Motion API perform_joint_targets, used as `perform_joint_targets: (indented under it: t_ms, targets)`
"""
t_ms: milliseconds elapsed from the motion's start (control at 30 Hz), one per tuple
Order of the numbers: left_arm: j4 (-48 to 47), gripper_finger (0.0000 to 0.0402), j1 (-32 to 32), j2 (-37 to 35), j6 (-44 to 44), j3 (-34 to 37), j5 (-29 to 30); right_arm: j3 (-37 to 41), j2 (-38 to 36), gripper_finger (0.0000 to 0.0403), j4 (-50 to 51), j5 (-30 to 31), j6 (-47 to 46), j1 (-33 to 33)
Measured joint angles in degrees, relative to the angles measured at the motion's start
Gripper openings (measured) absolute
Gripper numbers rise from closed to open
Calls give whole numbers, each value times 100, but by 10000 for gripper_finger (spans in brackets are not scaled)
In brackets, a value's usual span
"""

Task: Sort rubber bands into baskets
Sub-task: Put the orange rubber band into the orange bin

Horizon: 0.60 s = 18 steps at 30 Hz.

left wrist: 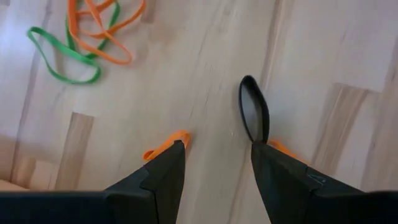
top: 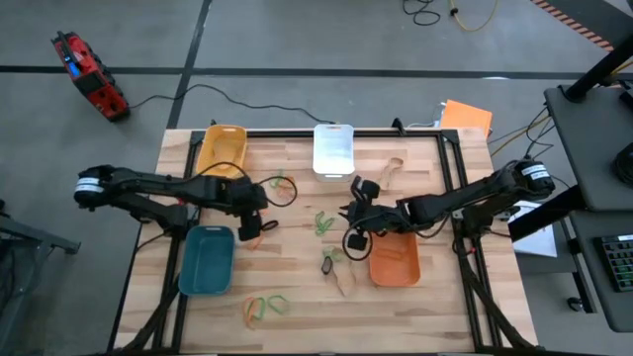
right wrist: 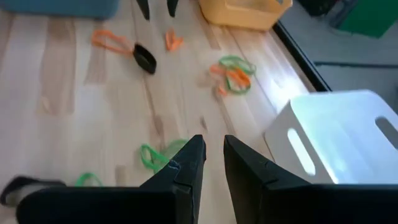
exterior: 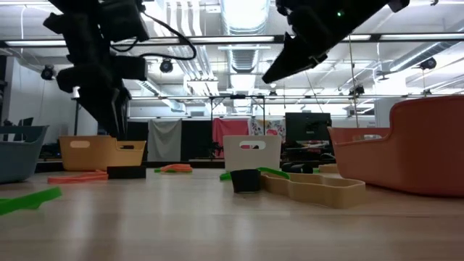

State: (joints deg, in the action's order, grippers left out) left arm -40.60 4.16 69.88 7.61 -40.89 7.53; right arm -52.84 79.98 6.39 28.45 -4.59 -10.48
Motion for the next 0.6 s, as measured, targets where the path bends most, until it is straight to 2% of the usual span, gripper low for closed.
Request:
perform_joint_targets:
  t_ms: [233, 467, 600]
  targets:
    - [36, 168, 0, 402, -250, -39, 87, 73, -442, 57, 717, -39, -324, -26]
    - [88, 168, 0, 667, -377, -32, 146, 537, -864, 57, 269, -37, -331, -26]
    - [103, 168, 2, 851, -412, -30, 662, 743, -924, 57, 10, -37, -332, -26]
